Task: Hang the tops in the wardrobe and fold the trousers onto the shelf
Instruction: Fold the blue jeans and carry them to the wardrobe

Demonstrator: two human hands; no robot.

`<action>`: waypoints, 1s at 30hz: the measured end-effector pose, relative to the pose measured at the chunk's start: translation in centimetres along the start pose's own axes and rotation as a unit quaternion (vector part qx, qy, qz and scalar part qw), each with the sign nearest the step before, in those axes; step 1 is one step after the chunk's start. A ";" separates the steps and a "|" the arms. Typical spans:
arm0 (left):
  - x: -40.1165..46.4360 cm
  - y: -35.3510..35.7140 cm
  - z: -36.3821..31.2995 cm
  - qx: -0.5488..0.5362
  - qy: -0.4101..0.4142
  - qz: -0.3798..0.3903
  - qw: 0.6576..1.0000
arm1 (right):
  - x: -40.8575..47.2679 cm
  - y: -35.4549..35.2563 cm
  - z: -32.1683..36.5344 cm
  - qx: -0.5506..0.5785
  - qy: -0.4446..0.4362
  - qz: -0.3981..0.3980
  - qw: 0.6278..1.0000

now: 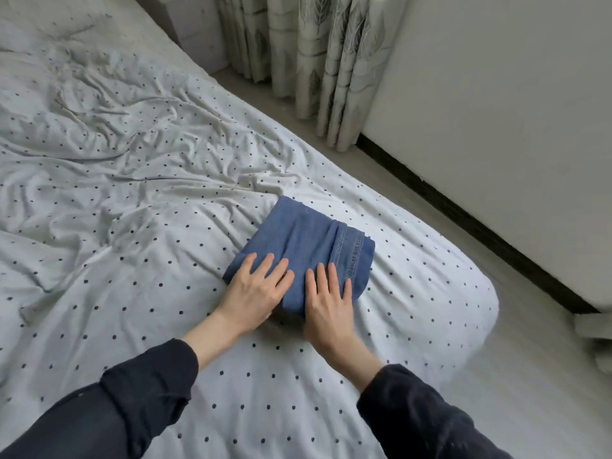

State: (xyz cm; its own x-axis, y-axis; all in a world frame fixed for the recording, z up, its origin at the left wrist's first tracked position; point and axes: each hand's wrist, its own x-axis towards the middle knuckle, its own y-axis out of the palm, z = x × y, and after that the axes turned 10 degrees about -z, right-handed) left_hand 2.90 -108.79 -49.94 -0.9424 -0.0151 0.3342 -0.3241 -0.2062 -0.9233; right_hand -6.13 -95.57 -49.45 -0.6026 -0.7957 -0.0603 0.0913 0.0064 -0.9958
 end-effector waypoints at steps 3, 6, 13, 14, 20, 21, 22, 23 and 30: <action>-0.6 1.1 1.0 0.021 0.025 -0.051 0.998 | -0.1 0.8 -0.3 -0.023 -0.004 -0.024 0.999; -0.4 1.5 1.5 0.023 0.025 -0.091 0.995 | 0.0 0.7 -0.3 -0.031 0.002 -0.059 0.998; 4.2 -2.6 -2.2 -0.051 0.021 -0.181 0.982 | -3.0 -5.3 -4.4 -0.008 0.035 -0.142 0.989; 5.3 -3.6 -3.5 -0.062 0.030 -0.187 0.980 | -4.3 -6.3 -5.7 -0.014 0.046 -0.154 0.987; 11.4 -8.8 -14.2 -0.128 0.113 -0.227 0.959 | -13.7 -11.5 -14.4 -0.072 0.138 -0.216 0.964; 11.6 -9.1 -15.1 -0.135 0.113 -0.221 0.959 | -14.5 -11.8 -15.0 -0.075 0.141 -0.218 0.963; 13.1 -10.8 -18.5 -0.156 0.139 -0.223 0.952 | -17.8 -13.1 -17.2 -0.094 0.172 -0.233 0.952; 13.6 -11.6 -20.3 -0.170 0.154 -0.219 0.948 | -19.6 -14.0 -18.3 -0.104 0.188 -0.242 0.946; 17.5 -21.1 -37.2 -0.218 0.284 -0.274 0.893 | -37.0 -19.7 -25.9 -0.183 0.331 -0.276 0.884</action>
State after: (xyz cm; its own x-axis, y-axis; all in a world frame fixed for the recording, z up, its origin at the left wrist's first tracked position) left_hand -9.81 -68.30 -31.68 -0.4829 0.4947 0.7225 -0.6339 0.3717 -0.6782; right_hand -6.16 -50.56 -29.42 -0.8182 -0.2105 0.5351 -0.5508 0.0196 -0.8344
